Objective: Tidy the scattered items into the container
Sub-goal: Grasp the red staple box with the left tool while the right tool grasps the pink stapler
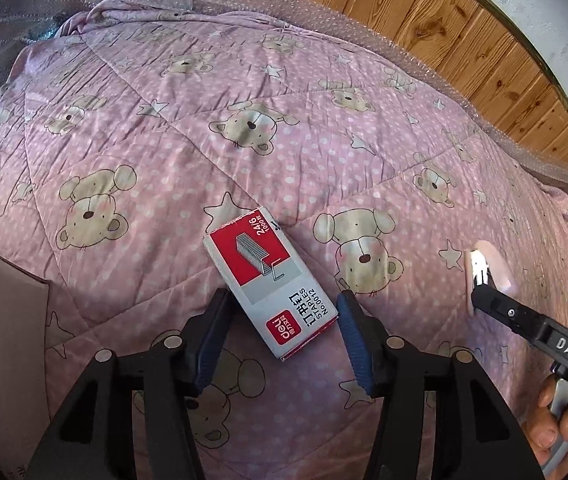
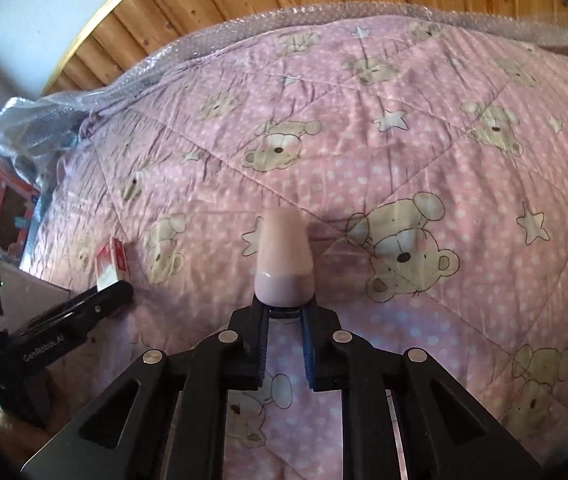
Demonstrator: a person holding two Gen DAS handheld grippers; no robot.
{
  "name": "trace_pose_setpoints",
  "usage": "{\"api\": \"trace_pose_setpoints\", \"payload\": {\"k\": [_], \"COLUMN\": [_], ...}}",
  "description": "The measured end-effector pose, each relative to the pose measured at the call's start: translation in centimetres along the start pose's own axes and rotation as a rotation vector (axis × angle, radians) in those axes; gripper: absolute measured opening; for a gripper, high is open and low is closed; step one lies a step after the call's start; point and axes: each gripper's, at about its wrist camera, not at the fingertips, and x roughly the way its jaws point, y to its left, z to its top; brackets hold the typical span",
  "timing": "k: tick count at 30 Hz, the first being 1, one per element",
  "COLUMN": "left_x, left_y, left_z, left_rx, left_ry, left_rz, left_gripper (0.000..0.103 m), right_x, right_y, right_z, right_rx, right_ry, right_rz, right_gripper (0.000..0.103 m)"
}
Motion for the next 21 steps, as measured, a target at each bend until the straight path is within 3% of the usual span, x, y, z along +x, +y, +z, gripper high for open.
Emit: {"api": "trace_pose_setpoints", "payload": {"k": [4,13,15,16,17,18,21], "left_x": [-0.3,-0.9,-0.8,-0.6,-0.5,-0.2,0.7], "left_y": [0.8,2.4,2.2,1.9,1.5,1.1,0.0], "left_z": [0.0,-0.4,-0.2,0.0,0.1,0.2,0.5], "left_rx": [-0.023,-0.085,-0.09,-0.087,-0.081,-0.069,-0.008], "left_ry": [-0.004,-0.008,-0.01,-0.012,-0.015,-0.02,-0.037], "left_rz": [-0.013,-0.031,-0.017,-0.011,0.003,0.027,0.103], "left_gripper": [0.044,0.045,0.049,0.058,0.068,0.072,0.075], "right_x": [-1.3,-1.3,-1.1,-1.0,-0.8,-0.6,0.1], "right_y": [0.9,1.4,1.3,1.2,0.9,0.8,0.6], "right_z": [-0.4,-1.4,-1.4,-1.2,-1.0,-0.8,-0.7], "right_rx": [-0.048,-0.092,-0.098,-0.09,-0.08,-0.073,-0.062], "right_ry": [-0.02,-0.017,-0.036,-0.042,-0.049,-0.051,-0.048], "right_rz": [-0.018,-0.033,-0.041,-0.042,-0.041,-0.037,-0.009], "right_gripper": [0.015,0.017,0.035,0.039,0.04,0.04,0.036]}}
